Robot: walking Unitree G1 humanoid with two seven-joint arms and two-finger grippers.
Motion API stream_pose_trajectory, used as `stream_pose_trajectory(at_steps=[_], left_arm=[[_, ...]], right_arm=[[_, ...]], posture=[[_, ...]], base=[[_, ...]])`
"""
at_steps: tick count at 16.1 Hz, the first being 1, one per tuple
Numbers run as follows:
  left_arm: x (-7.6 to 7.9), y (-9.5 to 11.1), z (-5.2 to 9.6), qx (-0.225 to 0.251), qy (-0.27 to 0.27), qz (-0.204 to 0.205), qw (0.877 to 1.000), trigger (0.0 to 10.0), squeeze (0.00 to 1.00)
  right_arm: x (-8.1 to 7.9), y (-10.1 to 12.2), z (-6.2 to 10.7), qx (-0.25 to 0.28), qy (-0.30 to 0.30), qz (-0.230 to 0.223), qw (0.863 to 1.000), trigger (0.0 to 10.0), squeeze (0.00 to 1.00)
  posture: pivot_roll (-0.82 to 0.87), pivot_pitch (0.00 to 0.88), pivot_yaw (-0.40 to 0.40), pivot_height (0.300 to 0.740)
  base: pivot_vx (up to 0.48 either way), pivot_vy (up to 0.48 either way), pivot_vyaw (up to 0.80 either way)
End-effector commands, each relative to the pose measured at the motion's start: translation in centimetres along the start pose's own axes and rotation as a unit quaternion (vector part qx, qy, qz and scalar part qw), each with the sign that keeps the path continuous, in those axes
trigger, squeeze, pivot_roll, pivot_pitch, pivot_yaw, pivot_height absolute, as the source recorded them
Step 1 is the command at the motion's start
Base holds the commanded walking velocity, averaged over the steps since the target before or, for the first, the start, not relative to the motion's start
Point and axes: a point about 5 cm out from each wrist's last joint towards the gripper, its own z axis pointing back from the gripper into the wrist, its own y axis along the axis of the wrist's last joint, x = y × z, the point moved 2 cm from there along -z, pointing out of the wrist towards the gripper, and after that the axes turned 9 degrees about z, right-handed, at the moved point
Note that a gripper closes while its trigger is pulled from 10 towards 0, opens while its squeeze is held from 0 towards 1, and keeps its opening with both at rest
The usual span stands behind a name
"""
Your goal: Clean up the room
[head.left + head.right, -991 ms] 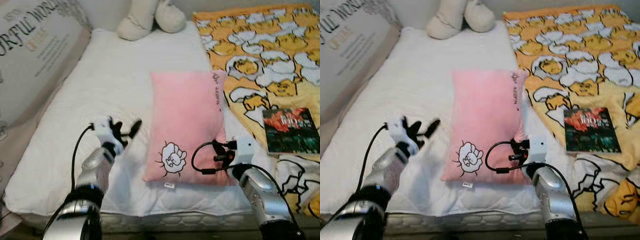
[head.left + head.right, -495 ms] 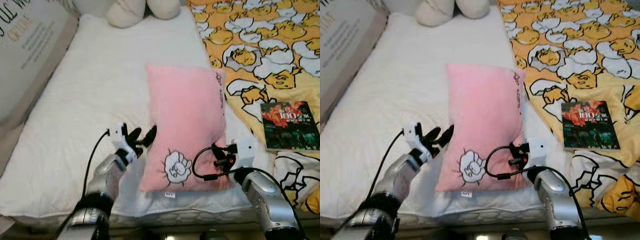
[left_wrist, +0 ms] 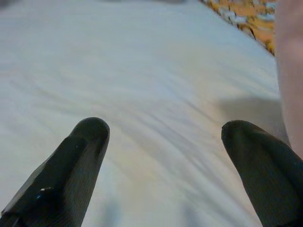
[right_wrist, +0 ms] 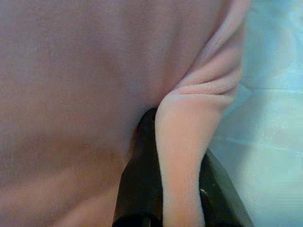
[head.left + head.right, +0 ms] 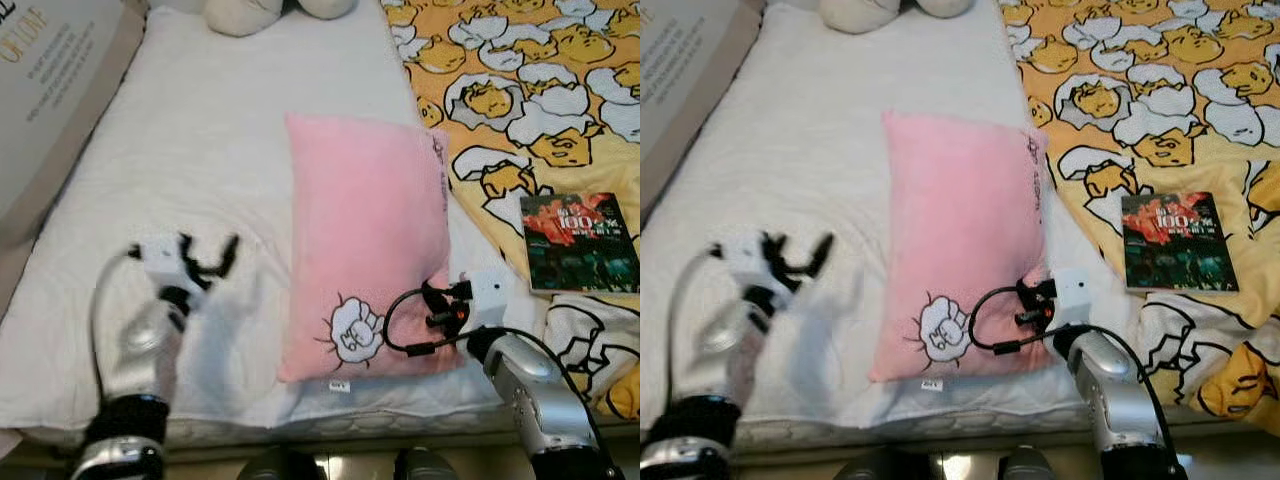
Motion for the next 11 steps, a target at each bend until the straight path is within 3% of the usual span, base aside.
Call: stream_pose_trajectory(at_steps=[1,2,3,4,8,11], left_arm=[[0.8,1.1,0.0,0.008,-0.028,-0.004,1.0,10.0,0.6],[1.3,1.4,0.1,0.008,-0.044,0.01,0.999,10.0,0.0],[3.8,1.3,0.8,-0.011,-0.105,0.04,0.994,10.0,0.0],[5.0,1.0,1.4,-0.023,-0.131,0.049,0.99,10.0,0.0],[6.6,0.9,3.4,-0.047,-0.158,0.09,0.982,10.0,0.0],[9.8,0.8,5.0,-0.069,-0.233,0.125,0.962,10.0,0.0]], right_arm=[[-0.4,-1.7,0.2,-0.038,0.0,-0.005,0.999,0.0,0.0],[-0.4,-1.7,0.2,-0.038,0.001,-0.006,0.999,0.0,0.0],[-0.4,-1.6,0.1,-0.038,0.001,-0.006,0.999,0.0,0.0],[-0.4,-1.5,0.0,-0.038,0.0,-0.006,0.999,0.0,0.0],[-0.3,-1.2,-0.3,-0.036,-0.003,-0.007,0.999,0.0,0.0],[-0.6,-1.0,-0.7,-0.035,0.001,-0.01,0.999,0.0,0.0]], posture=[[-0.2,0.136,0.141,0.74],[-0.2,0.134,0.141,0.74],[-0.2,0.124,0.143,0.74],[-0.2,0.124,0.143,0.74],[-0.19,0.114,0.14,0.74],[-0.18,0.117,0.135,0.74]], base=[[0.0,0.0,0.0],[0.0,0.0,0.0],[0.0,0.0,0.0],[0.0,0.0,0.0],[0.0,0.0,0.0],[0.0,0.0,0.0]])
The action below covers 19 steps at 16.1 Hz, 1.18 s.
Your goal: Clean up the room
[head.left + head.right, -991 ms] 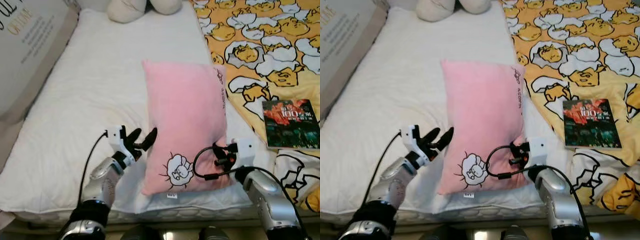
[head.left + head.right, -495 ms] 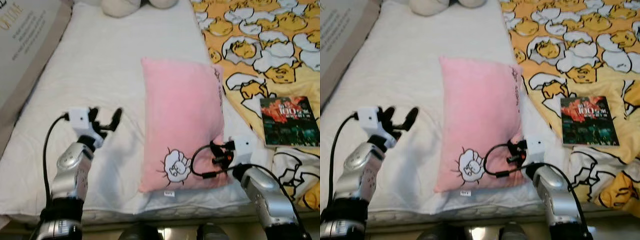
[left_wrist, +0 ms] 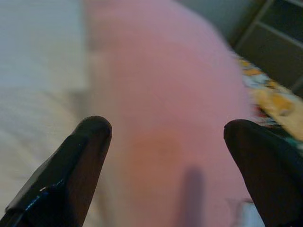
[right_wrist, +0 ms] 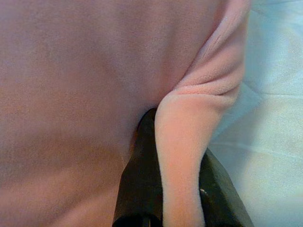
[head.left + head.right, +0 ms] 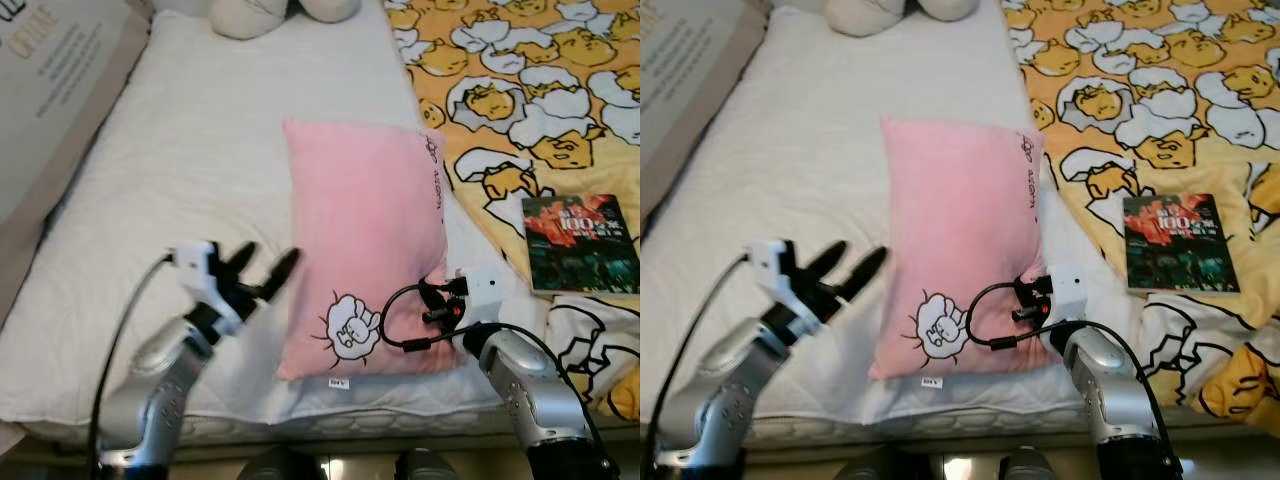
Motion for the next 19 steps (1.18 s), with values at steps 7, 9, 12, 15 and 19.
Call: stream_pose_trajectory(at_steps=[7,9,12,15,19], left_arm=[[-1.3,-6.1,-2.8,-0.097,0.06,-0.04,0.993,10.0,0.0],[-3.4,-4.3,-3.1,-0.072,0.108,-0.068,0.989,10.0,0.0],[-4.6,-3.7,-2.8,-0.063,0.129,-0.081,0.986,10.0,0.0],[-5.5,-2.1,-1.8,-0.035,0.143,-0.09,0.985,10.0,0.0],[-5.8,-5.6,-0.9,-0.08,0.15,-0.023,0.985,10.0,0.0]], right_arm=[[-1.4,-0.8,-0.6,-0.023,0.016,-0.012,1.0,0.0,0.0],[-1.3,-0.4,0.0,-0.016,0.016,-0.01,1.0,0.0,0.0],[-1.1,-0.9,0.4,-0.023,0.012,-0.012,1.0,0.0,0.0],[-1.3,-0.9,0.6,-0.026,0.012,-0.013,0.999,0.0,0.0],[-1.9,-0.8,0.2,-0.027,0.02,-0.016,0.999,0.0,0.0]], posture=[[-0.2,0.143,0.124,0.74],[-0.21,0.154,0.128,0.74],[-0.21,0.161,0.127,0.74],[-0.21,0.168,0.129,0.74],[-0.2,0.174,0.12,0.74]], base=[[0.0,0.0,0.0],[0.0,0.0,0.0],[0.0,0.0,0.0],[0.0,0.0,0.0],[0.0,0.0,0.0]])
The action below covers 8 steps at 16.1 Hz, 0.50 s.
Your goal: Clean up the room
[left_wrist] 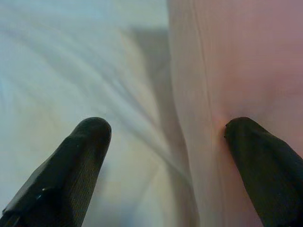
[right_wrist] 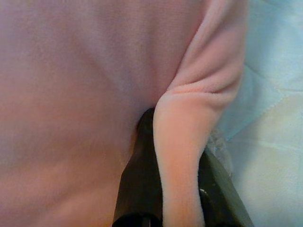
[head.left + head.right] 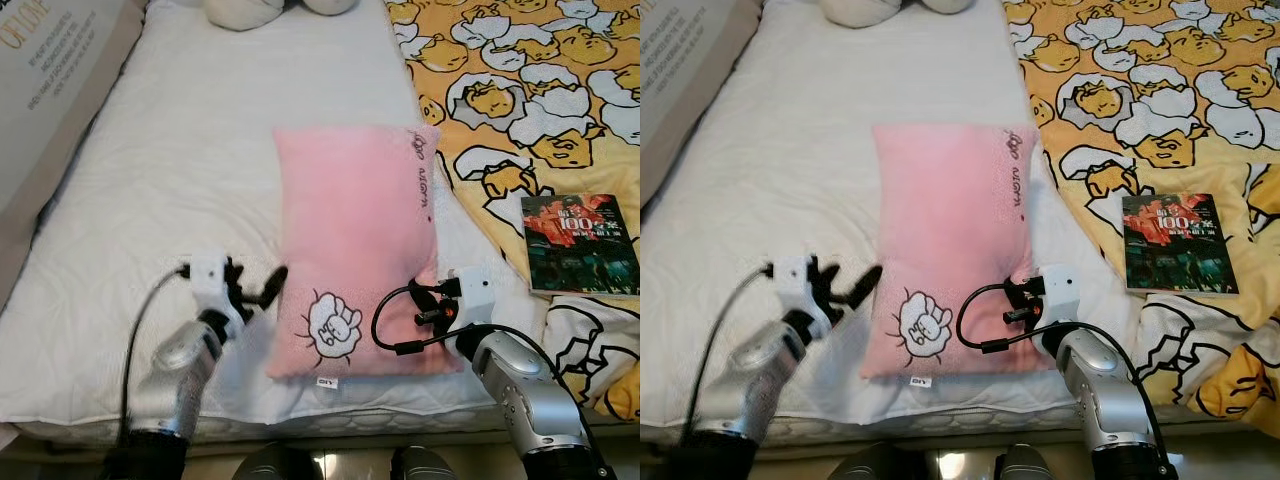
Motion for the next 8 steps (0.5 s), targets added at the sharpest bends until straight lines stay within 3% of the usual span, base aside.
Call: stream_pose_trajectory(at_steps=[1,3,4,8], left_arm=[[0.3,-1.2,0.1,-0.02,-0.008,0.008,1.0,10.0,0.0],[1.6,-1.5,-0.4,-0.015,-0.024,0.058,0.998,10.0,0.0],[1.8,-0.5,-0.5,0.005,-0.027,0.079,0.997,10.0,0.0],[0.8,2.3,-0.2,0.066,-0.007,0.043,0.997,10.0,0.0]], right_arm=[[-0.5,-1.2,0.0,-0.03,0.003,-0.008,1.0,0.0,0.0],[-0.5,-0.9,0.2,-0.028,0.004,-0.007,1.0,0.0,0.0],[-0.5,-0.9,0.4,-0.027,0.003,-0.007,1.0,0.0,0.0],[-0.4,-1.4,0.7,-0.033,-0.001,-0.01,0.999,0.0,0.0]], posture=[[-0.2,0.177,0.119,0.74],[-0.21,0.178,0.119,0.74],[-0.21,0.178,0.119,0.74],[-0.22,0.168,0.123,0.74]], base=[[0.0,0.0,0.0],[0.0,0.0,0.0],[0.0,0.0,0.0],[0.0,0.0,0.0]])
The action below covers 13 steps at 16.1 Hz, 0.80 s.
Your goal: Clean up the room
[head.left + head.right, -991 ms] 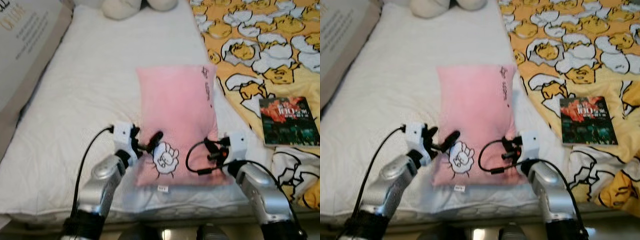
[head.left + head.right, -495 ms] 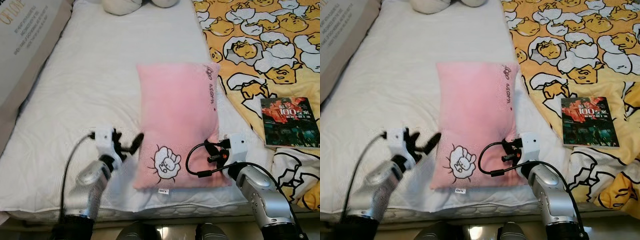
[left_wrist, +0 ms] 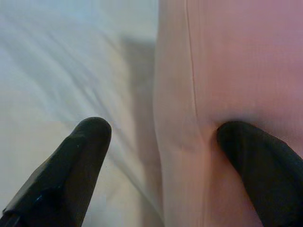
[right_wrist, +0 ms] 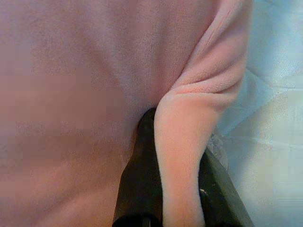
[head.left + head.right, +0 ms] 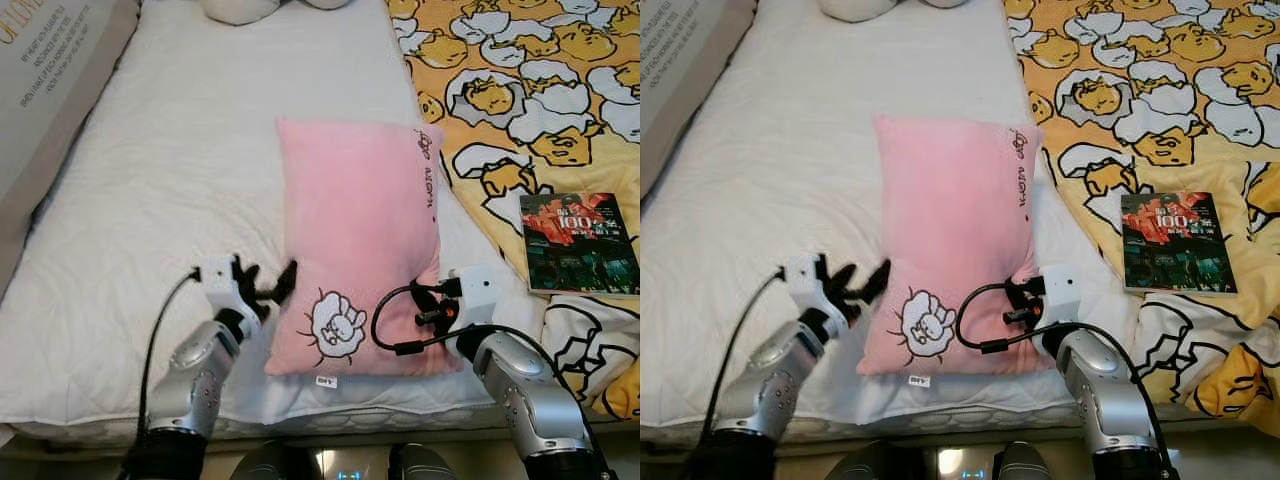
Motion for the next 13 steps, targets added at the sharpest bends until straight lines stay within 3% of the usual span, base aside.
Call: stream_pose_trajectory(at_steps=[1,4,6,7,9,10,11,13], left_arm=[[-0.2,1.3,0.3,0.026,0.006,-0.023,0.999,10.0,0.0],[-0.5,2.6,0.7,0.049,0.019,-0.044,0.998,10.0,0.0],[-0.4,2.4,0.9,0.037,0.013,-0.027,0.999,10.0,0.0],[-0.2,1.6,1.3,0.006,0.019,-0.018,1.0,10.0,0.0],[0.2,1.6,1.8,0.006,0.011,0.021,1.0,10.0,0.0],[0.7,2.6,2.4,0.025,-0.003,0.081,0.996,10.0,0.0],[1.0,3.1,2.7,0.028,-0.017,0.093,0.995,10.0,0.0],[1.1,3.1,3.0,0.017,-0.024,0.067,0.997,10.0,0.0]], right_arm=[[-0.4,-1.7,0.3,-0.033,0.003,-0.011,0.999,0.0,0.0],[-0.6,-1.6,0.2,-0.033,0.004,-0.013,0.999,0.0,0.0],[-0.7,-1.7,0.2,-0.034,0.005,-0.013,0.999,0.0,0.0],[-0.7,-1.7,0.2,-0.035,0.006,-0.013,0.999,0.0,0.0],[-0.6,-1.7,0.2,-0.035,0.005,-0.013,0.999,0.0,0.0],[-0.4,-1.8,0.3,-0.037,0.003,-0.014,0.999,0.0,0.0],[-0.5,-1.9,0.3,-0.038,0.004,-0.014,0.999,0.0,0.0],[-0.5,-2.0,0.2,-0.039,0.006,-0.014,0.999,0.0,0.0]], posture=[[-0.21,0.169,0.127,0.74],[-0.21,0.17,0.129,0.74],[-0.21,0.168,0.128,0.74],[-0.21,0.168,0.128,0.74],[-0.21,0.169,0.128,0.74],[-0.2,0.169,0.125,0.74],[-0.2,0.169,0.125,0.74],[-0.19,0.167,0.125,0.74]], base=[[0.0,0.0,0.0],[0.0,0.0,0.0],[0.0,0.0,0.0],[0.0,0.0,0.0],[0.0,0.0,0.0],[0.0,0.0,0.0],[0.0,0.0,0.0],[0.0,0.0,0.0]])
